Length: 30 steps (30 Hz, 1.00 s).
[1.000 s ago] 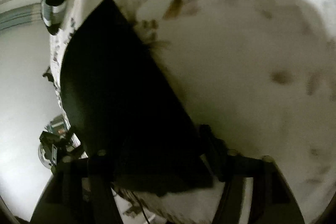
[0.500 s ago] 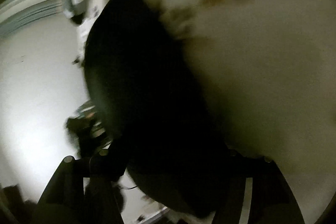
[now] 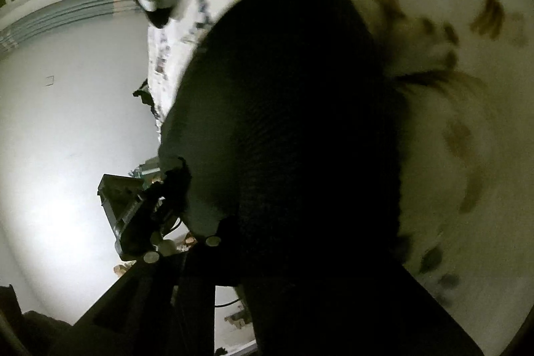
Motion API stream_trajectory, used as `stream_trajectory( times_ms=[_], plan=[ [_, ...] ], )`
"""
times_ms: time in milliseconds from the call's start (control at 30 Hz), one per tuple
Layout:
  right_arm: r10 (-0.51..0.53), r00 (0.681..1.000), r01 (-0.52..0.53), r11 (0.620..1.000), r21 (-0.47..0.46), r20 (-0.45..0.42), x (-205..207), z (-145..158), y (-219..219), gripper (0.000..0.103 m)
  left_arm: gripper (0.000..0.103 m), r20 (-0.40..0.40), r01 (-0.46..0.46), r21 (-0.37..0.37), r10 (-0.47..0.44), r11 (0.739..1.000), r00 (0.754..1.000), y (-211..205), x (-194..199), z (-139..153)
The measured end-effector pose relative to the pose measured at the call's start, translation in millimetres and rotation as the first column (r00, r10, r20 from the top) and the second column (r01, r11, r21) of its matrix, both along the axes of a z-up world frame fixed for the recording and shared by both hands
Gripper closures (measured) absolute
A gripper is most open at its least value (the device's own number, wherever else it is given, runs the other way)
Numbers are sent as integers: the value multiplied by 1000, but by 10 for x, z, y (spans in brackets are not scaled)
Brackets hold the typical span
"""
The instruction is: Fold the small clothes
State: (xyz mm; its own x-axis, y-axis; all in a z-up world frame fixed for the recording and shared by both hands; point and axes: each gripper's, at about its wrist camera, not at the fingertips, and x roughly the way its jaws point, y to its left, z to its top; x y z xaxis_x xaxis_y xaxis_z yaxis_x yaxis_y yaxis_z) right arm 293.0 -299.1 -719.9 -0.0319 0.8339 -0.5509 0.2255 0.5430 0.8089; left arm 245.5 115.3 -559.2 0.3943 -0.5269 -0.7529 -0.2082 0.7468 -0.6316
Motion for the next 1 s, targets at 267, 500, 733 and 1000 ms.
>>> stream_trajectory(
  times_ms=[267,500,733,1000],
  plan=[
    [-39,991,41,999,-11,124,476,859,146,84,84,68,69,15,-70,998,995,54,767,683],
    [-117,951,125,992,-11,285,1595,1576,165,84,84,196,121,47,-127,992,972,117,2130,1320],
    [-179,922,203,979,-34,345,2972,1670,322,84,84,219,176,107,-196,979,956,233,3748,1331],
    [-195,939,250,953,-171,284,3888,1097,460,83,66,10,274,231,-284,933,959,269,4703,529]
  ],
)
